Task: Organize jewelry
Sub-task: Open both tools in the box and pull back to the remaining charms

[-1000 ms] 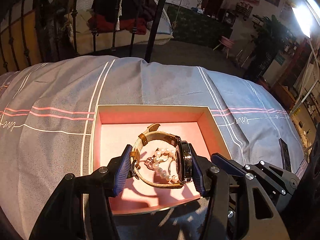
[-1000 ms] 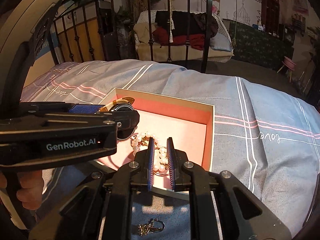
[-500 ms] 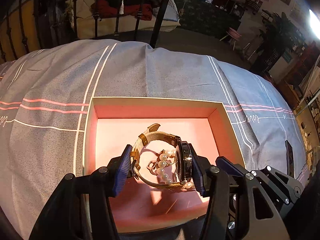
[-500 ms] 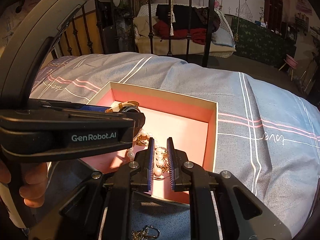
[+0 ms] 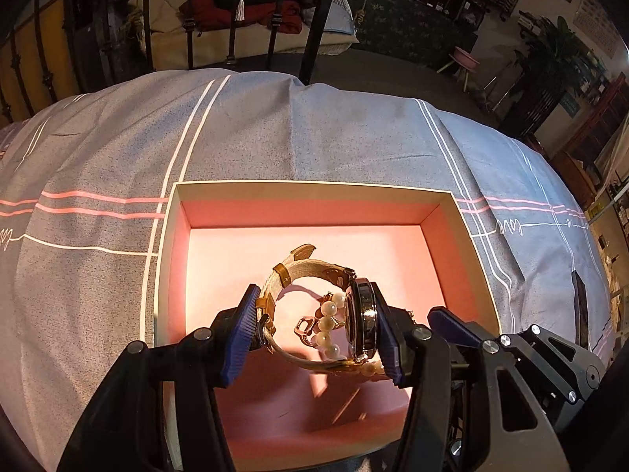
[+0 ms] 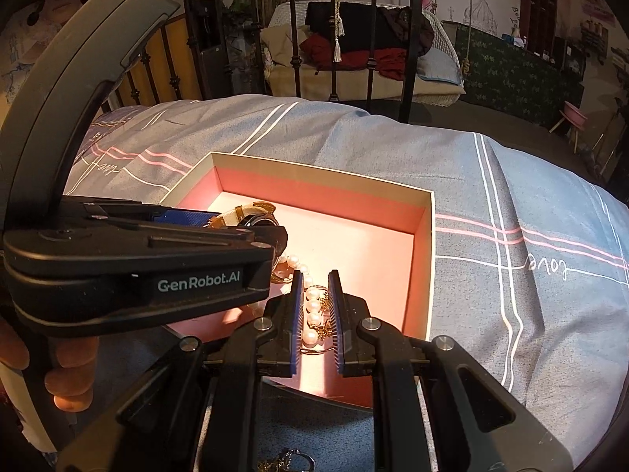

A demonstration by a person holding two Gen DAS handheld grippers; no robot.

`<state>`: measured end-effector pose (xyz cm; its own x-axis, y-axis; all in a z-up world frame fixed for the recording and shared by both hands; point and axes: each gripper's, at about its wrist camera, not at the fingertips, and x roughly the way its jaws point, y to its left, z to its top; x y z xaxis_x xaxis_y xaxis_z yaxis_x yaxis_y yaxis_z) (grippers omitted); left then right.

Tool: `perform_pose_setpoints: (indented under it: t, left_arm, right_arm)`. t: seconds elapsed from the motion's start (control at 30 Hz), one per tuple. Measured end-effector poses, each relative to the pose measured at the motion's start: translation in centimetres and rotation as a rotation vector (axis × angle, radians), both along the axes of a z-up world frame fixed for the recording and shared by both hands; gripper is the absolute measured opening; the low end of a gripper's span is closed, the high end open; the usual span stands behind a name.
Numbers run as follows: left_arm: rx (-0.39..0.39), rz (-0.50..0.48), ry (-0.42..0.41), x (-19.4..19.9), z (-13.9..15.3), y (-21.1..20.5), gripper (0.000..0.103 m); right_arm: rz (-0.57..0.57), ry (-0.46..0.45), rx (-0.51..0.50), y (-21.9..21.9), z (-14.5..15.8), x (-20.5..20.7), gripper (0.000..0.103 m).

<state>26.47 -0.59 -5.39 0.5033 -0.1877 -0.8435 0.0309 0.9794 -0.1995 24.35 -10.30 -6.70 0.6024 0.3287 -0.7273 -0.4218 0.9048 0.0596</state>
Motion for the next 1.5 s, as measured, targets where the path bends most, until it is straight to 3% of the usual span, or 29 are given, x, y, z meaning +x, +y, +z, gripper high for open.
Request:
perform_pose_setpoints:
  t: [0.3,0.33,0.37,0.4,0.63,0.77,0.93,1.03,1.2,1.27,1.3,1.43,1.5]
  left_arm:
    - [-0.008,0.003,-0.007,-0.1,0.3,0.1,0.056]
    - [-0.014,0.011,-0.017,-0.2,0.6,0.3,0.057]
    - [-0.016,0.016,-0.028,-0.4,1.0,0.4,0.059]
    - [-0.018,0.018,-0.039,-0.7,1.5,0.5,0.062]
    - [-0.010,-0.039,-0.186,-6.5,5.7,1.4,0.077]
    - [-0.010,-0.022,-0.185,-10.7,4.8,3.2,0.077]
    - [0.021,-0.013,-0.134,-15.2,1.2,4.2,0.076]
    - [0.021,-0.005,-0.139,-16.8,0.1,5.1,0.076]
    - [0.052,-0.012,-0.183,-17.3,-0.4,5.4,0.076]
    - [0.069,-0.026,-0.181,-17.0,-0.6,5.0,0.076]
    - [0.087,-0.028,-0.177,-16.9,-0.8,4.7,0.076]
    - [0.126,-0.027,-0.170,-16.8,-1.2,4.1,0.075]
    - [0.108,-0.015,-0.170,-16.8,-1.3,4.5,0.075]
  right_arm:
    - [0.009,-0.001,0.006,0.2,0.0,-0.2,0.017]
    - [0.009,-0.005,0.007,0.1,0.0,-0.3,0.033]
    - [0.001,-0.014,0.009,0.0,0.2,-0.5,0.058]
    - [-0.005,-0.027,0.016,-0.2,0.5,-0.8,0.066]
    - [-0.074,-0.125,0.099,-3.2,3.5,-4.4,0.078]
    - [-0.115,-0.111,0.145,-5.7,3.2,-7.4,0.078]
    - [-0.108,-0.020,0.148,-6.6,0.3,-10.7,0.076]
    - [-0.082,0.029,0.132,-6.3,-1.5,-12.1,0.068]
    - [-0.057,0.052,0.114,-5.9,-2.5,-12.6,0.063]
    - [-0.052,0.052,0.109,-6.0,-2.5,-12.5,0.049]
    - [-0.057,0.052,0.092,-6.0,-2.5,-12.4,0.047]
    - [-0.081,0.073,0.053,-6.2,-2.8,-11.3,0.044]
    - [-0.078,0.074,0.022,-5.6,-2.9,-10.8,0.044]
